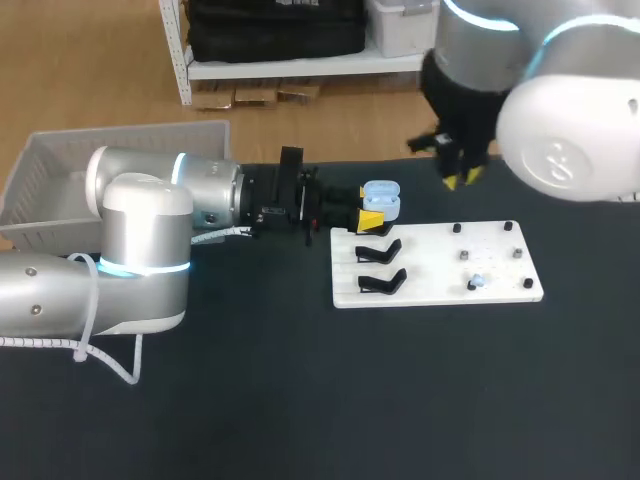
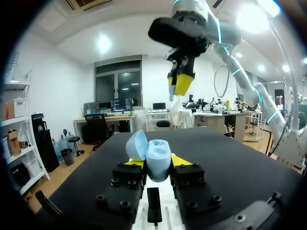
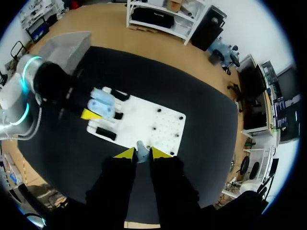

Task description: Pick up each earbud case from the left stands, insert the matching earbuds, close the lid, and place the case in the box.

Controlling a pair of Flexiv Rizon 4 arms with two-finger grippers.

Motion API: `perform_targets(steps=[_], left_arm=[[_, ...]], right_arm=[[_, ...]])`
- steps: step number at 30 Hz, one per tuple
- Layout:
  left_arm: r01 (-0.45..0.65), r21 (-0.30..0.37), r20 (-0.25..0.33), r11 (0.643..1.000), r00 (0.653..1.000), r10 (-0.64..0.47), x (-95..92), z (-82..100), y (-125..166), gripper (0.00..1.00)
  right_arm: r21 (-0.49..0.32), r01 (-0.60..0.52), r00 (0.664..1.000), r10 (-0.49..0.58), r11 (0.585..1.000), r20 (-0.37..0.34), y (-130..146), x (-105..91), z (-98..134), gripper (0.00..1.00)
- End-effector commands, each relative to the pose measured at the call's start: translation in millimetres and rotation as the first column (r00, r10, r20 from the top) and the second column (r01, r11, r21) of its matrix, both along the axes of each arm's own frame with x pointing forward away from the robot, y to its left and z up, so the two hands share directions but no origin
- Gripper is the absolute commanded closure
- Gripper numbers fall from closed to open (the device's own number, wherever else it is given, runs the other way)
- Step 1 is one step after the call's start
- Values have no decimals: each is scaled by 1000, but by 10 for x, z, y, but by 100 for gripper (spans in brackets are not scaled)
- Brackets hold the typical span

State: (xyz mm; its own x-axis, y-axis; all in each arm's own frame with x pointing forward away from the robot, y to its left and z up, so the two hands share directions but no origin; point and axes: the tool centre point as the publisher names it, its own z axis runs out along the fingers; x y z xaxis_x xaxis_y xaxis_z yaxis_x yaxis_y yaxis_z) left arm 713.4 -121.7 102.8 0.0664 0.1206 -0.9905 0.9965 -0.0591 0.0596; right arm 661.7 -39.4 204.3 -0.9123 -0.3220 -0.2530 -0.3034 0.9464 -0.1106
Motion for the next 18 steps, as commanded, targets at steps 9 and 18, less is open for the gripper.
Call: perform_targets(steps=[9,18], left_arm=[[-7,-3,4,1000,1000,7,-19,-7,-1,100],[-7,-3,4,1000,1000,7,-19,-7,-1,100]], right_arm=[[6,-50,998,50,999,28,462,-37,-108,100],[6,-50,998,50,999,28,462,-37,-108,100]])
